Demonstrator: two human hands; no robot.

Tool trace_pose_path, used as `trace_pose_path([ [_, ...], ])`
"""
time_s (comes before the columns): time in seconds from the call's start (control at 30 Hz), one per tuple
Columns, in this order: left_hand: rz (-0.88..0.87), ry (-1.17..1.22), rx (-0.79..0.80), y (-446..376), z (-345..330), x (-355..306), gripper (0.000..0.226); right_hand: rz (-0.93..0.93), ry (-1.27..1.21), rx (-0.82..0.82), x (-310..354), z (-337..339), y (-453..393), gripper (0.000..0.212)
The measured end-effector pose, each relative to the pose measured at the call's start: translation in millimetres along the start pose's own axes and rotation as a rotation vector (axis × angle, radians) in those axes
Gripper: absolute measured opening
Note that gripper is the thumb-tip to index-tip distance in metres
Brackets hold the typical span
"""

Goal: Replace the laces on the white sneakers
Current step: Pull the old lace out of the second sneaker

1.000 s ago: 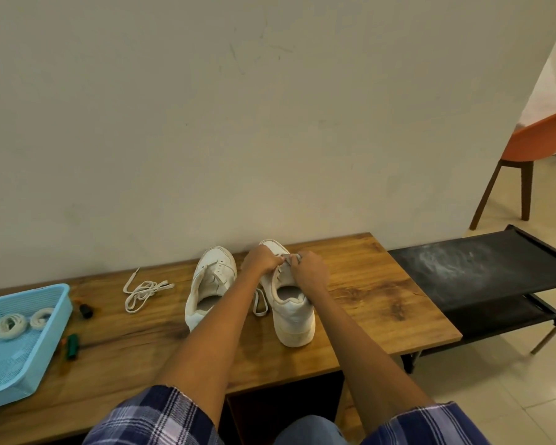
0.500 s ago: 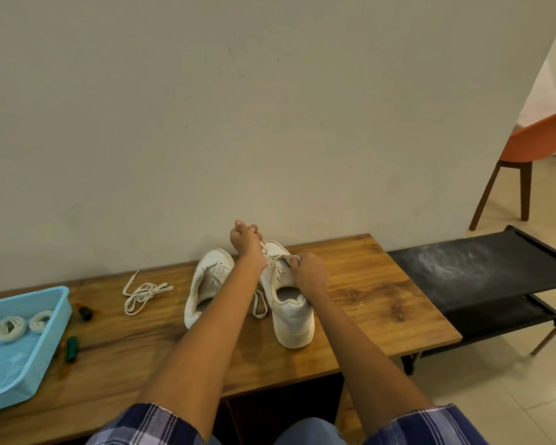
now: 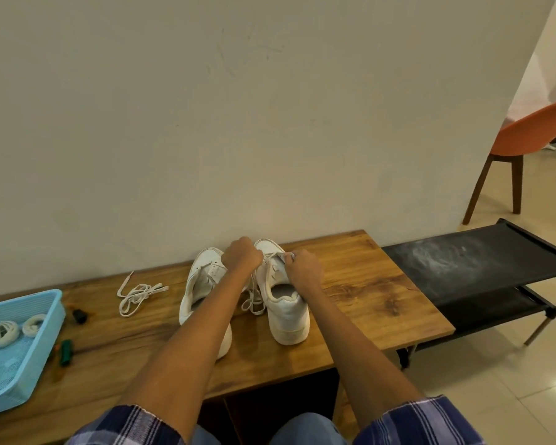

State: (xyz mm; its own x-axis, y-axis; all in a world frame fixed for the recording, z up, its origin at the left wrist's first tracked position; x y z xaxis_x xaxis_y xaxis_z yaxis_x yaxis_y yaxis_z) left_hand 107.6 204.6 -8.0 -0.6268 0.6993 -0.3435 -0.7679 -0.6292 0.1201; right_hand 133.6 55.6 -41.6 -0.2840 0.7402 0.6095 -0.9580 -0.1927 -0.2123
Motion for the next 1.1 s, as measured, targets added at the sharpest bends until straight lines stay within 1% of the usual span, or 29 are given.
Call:
trace_pose_path([
  [0.07,-0.003,-0.033,-0.112,3.8,12.1,-5.5,0.024,-0.002,-0.01,0.002,0.5,-0.8,-0.3,0.035],
  [0.1,-0.02,-0.016,-0.139,5.0,12.6,-9.0,0.026,-0.008,-0.016,0.001,0.6,-0.4,-0.4,0.035],
  [0.13,-0.05,0.031,-0.14,7.8,10.8,-13.6,0.028,-0.013,-0.02,0.0,0.5,-0.2,-0.3,0.034],
  [0.2,-0.097,0.16,-0.058,14.0,-4.2,-21.3,0.036,-0.013,-0.019,0.003,0.3,1.0,0.5,0.031],
  [0.23,-0.081,0.214,-0.013,16.8,-14.2,-22.1,0.042,-0.007,-0.018,0.005,0.6,1.1,0.8,0.028],
  [0.27,-0.054,0.251,-0.002,20.1,-22.0,-21.5,0.046,0.0,-0.02,0.004,1.5,1.4,1.3,0.027],
  [0.3,-0.027,0.271,-0.026,22.8,-27.6,-19.3,0.046,0.007,-0.024,0.002,2.2,1.4,1.7,0.027],
  [0.4,0.071,0.358,-0.18,26.5,-31.3,-3.6,0.03,0.03,-0.026,-0.023,2.6,2.2,1.9,0.032],
  [0.43,0.112,0.42,-0.198,27.1,-31.8,2.8,0.027,0.045,-0.03,-0.042,3.3,3.6,2.2,0.031],
  [0.5,0.18,0.534,-0.185,27.0,-33.4,11.6,0.022,0.099,-0.038,-0.065,7.1,5.4,2.8,0.028],
  [0.53,0.202,0.574,-0.171,28.2,-33.4,13.9,0.021,0.148,-0.004,-0.058,11.1,5.5,2.7,0.033],
  [0.6,0.232,0.624,-0.154,31.4,-31.8,18.1,0.024,0.275,0.137,0.019,22.5,-0.9,0.8,0.045],
  [0.7,0.27,0.677,-0.145,32.9,-32.7,22.7,0.026,0.422,0.315,0.157,33.7,-13.7,-2.8,0.042],
  [0.77,0.283,0.696,-0.151,32.9,-33.3,24.3,0.026,0.47,0.372,0.234,35.6,-21.4,-4.2,0.041],
  [0.83,0.286,0.7,-0.156,33.7,-33.0,24.4,0.026,0.479,0.359,0.25,35.4,-25.1,-5.6,0.039],
  [0.9,0.288,0.716,-0.15,34.0,-33.9,24.9,0.025,0.464,0.325,0.209,35.6,-23.8,-6.3,0.033],
  [0.97,0.295,0.751,-0.139,34.2,-34.9,26.2,0.025,0.412,0.264,0.101,32.0,-17.8,-9.0,0.027],
  [1.03,0.304,0.774,-0.135,33.2,-35.3,27.6,0.026,0.359,0.239,-0.021,25.8,-9.0,-10.5,0.025],
  [1.1,0.303,0.779,-0.128,32.6,-36.4,27.8,0.026,0.348,0.246,-0.053,24.7,-5.3,-9.0,0.026],
])
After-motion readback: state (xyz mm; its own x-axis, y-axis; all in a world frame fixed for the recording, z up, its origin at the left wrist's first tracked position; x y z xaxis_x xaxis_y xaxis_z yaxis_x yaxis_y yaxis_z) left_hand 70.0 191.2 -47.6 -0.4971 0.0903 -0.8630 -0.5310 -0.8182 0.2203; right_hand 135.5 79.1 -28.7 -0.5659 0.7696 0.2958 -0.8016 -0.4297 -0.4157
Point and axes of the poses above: each hand's wrist, its own y-axis away from the middle knuckle, its own z-axis out of the back of the hand, x = y × z, the point moved 7 cm from there along -y, towards the middle knuckle, and after that the axes turned 11 degrees about z, right-handed, at the moved point
